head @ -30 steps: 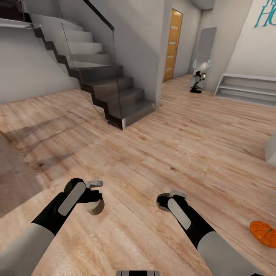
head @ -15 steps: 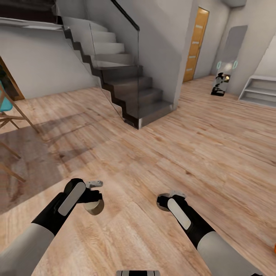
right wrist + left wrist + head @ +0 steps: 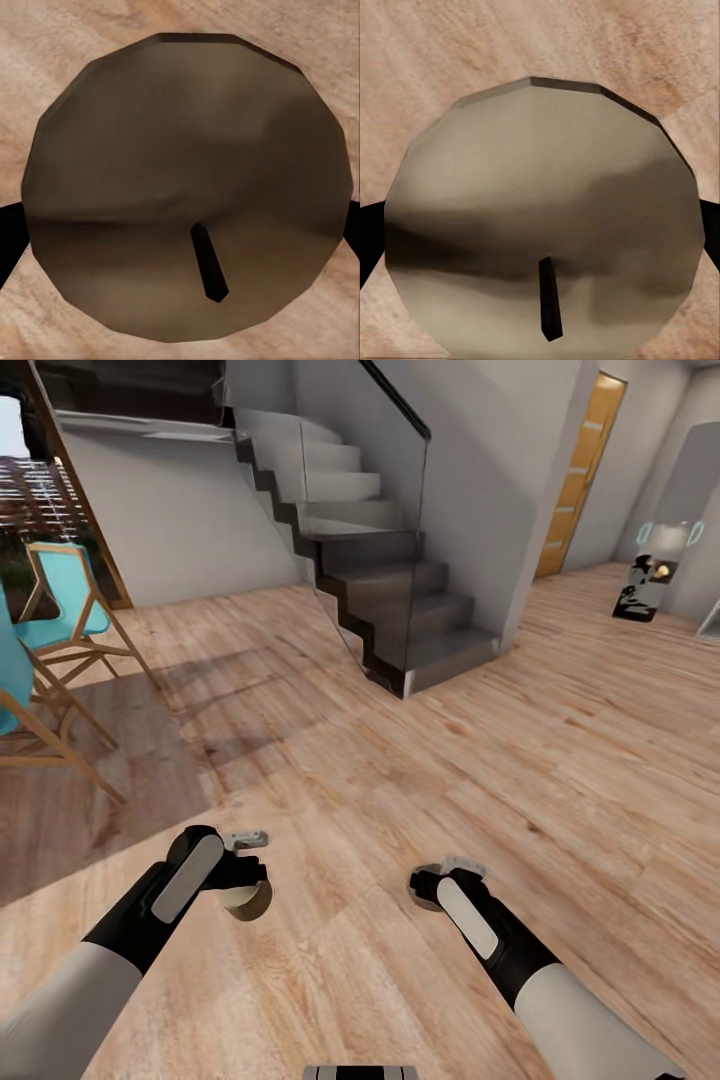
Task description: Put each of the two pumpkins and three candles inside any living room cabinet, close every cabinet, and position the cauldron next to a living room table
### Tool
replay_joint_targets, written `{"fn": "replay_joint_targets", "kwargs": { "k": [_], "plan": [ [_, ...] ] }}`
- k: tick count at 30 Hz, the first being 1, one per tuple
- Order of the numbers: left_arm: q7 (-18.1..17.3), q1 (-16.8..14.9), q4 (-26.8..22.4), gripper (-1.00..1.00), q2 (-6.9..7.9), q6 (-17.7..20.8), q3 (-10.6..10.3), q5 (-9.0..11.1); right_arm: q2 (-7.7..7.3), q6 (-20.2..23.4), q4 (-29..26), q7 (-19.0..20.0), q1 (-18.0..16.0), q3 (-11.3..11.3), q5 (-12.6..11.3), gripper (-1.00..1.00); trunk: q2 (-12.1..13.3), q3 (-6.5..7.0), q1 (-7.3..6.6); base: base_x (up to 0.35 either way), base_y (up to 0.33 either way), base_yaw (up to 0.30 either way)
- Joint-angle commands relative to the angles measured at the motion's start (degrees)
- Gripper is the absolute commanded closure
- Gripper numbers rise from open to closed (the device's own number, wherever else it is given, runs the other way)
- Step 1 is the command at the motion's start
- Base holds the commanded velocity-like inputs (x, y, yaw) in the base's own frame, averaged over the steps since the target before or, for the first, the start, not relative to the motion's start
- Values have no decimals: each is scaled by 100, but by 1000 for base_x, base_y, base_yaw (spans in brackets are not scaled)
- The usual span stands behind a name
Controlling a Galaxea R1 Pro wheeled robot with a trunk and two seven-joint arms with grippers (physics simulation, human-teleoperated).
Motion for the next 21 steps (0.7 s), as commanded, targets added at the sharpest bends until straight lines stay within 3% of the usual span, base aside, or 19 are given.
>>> {"fn": "replay_joint_targets", "kwargs": {
  "k": [1,11,21],
  "plan": [
    [56,-6,-6,100,5,4,-20,54,-3,-9,-9,-44,-5,14,-52,100,-2,-5,-1,0,0,291],
    [56,-6,-1,100,1,4,-16,54,-3,-9,-9,-44,-5,14,-54,100,-2,-5,-1,-21,10,291],
    [58,-6,11,100,-3,4,-25,54,-3,-9,-9,-44,-5,14,-58,100,-2,-5,-1,-159,77,291]
  ]
}}
